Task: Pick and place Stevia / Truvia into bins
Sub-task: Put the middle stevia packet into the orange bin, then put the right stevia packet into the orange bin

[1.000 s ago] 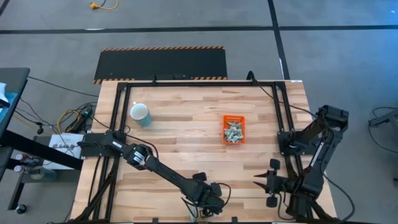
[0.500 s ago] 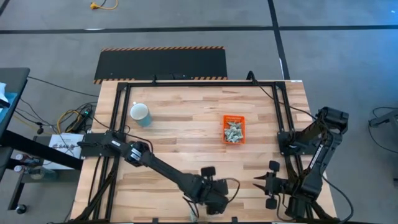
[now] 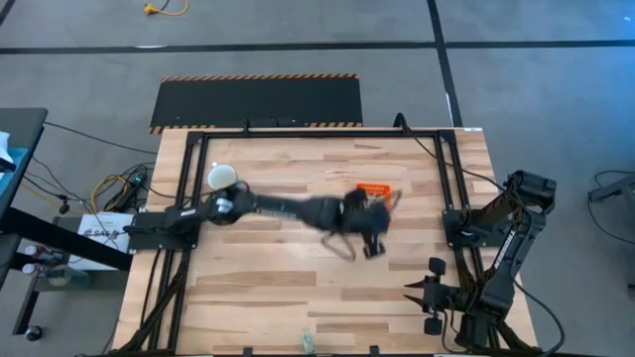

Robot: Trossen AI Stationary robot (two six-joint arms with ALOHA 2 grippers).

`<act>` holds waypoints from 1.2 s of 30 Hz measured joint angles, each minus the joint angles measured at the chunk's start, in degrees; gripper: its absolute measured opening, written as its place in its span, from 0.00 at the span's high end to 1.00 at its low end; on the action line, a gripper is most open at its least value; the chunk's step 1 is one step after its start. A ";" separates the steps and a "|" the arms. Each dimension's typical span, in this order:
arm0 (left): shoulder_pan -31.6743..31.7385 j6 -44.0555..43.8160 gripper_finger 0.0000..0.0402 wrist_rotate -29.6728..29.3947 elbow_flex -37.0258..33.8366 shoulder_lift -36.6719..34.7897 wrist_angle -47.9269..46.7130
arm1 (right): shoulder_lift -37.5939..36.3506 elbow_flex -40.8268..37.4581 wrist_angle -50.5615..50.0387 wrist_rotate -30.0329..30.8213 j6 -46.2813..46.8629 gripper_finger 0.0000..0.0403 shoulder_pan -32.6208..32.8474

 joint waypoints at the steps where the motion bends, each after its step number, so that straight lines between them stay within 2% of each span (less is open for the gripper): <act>1: 1.60 -0.78 1.00 1.69 -0.13 0.07 -0.22 | 0.00 0.00 0.01 0.00 -0.02 0.75 0.00; 6: 6.46 -4.50 1.00 7.40 -2.75 0.33 -0.47 | 0.00 0.00 -0.53 0.00 -0.07 0.75 0.00; 14: 8.33 -3.22 0.98 14.12 -4.65 0.37 -0.18 | 0.00 0.00 -3.46 0.05 -0.20 0.75 -0.13; 17: 8.65 -2.76 0.92 15.20 -4.61 0.33 -0.01 | 0.00 0.00 -4.38 0.05 -0.20 0.75 -0.61; 25: 9.07 -2.78 0.68 13.89 -4.61 0.33 -0.15 | 0.02 0.00 -4.94 0.04 -0.18 0.75 -1.40; 27: 9.16 -2.78 0.64 15.44 -4.59 0.31 -0.52 | 0.02 0.00 -4.94 0.03 -0.12 0.75 -1.36; 32: 8.39 -3.59 0.61 20.53 -4.09 -1.40 -7.66 | 0.02 0.00 -4.83 -1.11 -0.02 0.75 -1.12; 36: 4.45 -4.20 0.61 18.49 -3.93 -3.27 -17.60 | 0.02 0.00 -4.57 -2.77 0.00 0.75 -1.14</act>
